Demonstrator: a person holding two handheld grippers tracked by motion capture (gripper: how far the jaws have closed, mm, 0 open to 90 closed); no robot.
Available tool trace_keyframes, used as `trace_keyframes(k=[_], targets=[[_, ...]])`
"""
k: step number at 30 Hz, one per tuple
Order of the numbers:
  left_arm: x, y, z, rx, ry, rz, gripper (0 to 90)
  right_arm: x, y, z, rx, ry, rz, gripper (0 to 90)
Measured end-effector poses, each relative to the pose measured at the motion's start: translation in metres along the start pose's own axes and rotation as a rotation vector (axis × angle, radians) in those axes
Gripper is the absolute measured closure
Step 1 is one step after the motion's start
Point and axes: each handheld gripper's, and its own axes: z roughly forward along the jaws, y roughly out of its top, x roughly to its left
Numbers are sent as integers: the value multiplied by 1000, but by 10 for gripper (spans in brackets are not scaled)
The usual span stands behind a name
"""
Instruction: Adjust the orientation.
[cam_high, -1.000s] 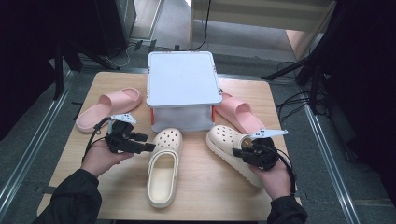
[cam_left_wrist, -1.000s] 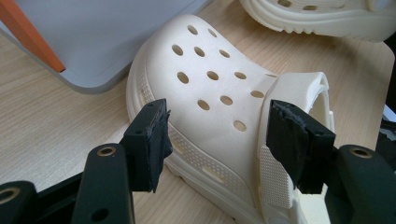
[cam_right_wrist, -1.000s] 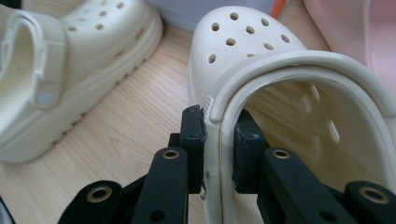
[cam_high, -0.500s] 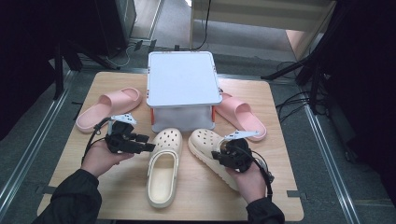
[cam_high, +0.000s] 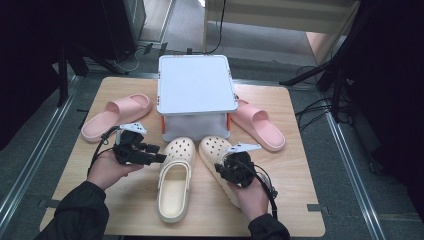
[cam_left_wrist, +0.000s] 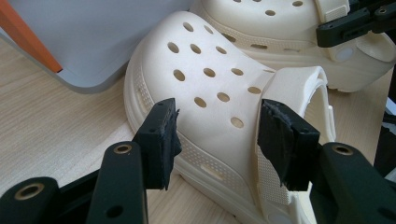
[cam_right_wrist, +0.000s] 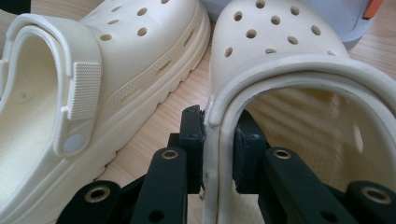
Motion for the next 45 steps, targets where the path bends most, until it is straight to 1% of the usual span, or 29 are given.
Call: trace_keyframes(k=[7,10,12,14,15,17,19,20,22,24,25,27,29,31,32,34,36,38,40,42,45], targets=[[-1,0,1,6,-4,3,472,3,-1,2,-4,18,20,773],[-1,0,2,5,-6,1,471,7,-2,6,0,25,0,757],[-1,0,1,1,-3,4,471,7,-2,7,5,27,-17,729],[-1,0,0,-5,-2,0,470,7,-2,5,-2,34,-19,703],[0,0,0,-6,-4,-1,469,5,-2,2,-13,48,-18,671],[1,0,-1,-8,-4,-2,468,3,-1,-4,-27,58,-12,655],[1,-1,-2,-12,-2,-7,467,1,-2,-12,-33,72,-5,655],[1,-1,-2,-14,-4,-7,467,-1,-2,-17,-38,77,-10,655],[1,-1,-3,-17,1,-8,467,-3,-3,-25,-53,101,-2,656],[1,-1,-3,-18,3,-9,469,-6,-4,-36,-74,120,5,690],[1,-1,-4,-19,3,-7,469,-6,-4,-39,-79,123,2,714],[1,-1,-5,-22,9,-4,480,-11,-4,-48,-89,118,-26,788],[1,-2,-6,-24,7,-9,506,-18,-5,-53,-98,116,-30,828],[1,-2,-7,-28,10,-9,541,-28,-6,-57,-108,117,-17,847],[1,-3,-8,-30,12,-8,563,-31,-6,-57,-110,117,-17,849],[2,-4,-10,-33,9,-16,618,-42,-8,-59,-123,99,-27,852],[3,-5,-12,-36,11,-13,665,-50,-9,-60,-132,92,-28,853],[3,-7,-13,-28,14,-9,713,-60,-11,-60,-134,87,-29,863],[4,-8,-11,-18,17,-9,747,-68,-13,-56,-121,79,-30,870],[5,-11,-9,-12,12,-18,769,-75,-15,-51,-105,70,-36,869],[6,-14,-2,21,13,-24,782,-82,-16,-42,-84,44,-69,858]])
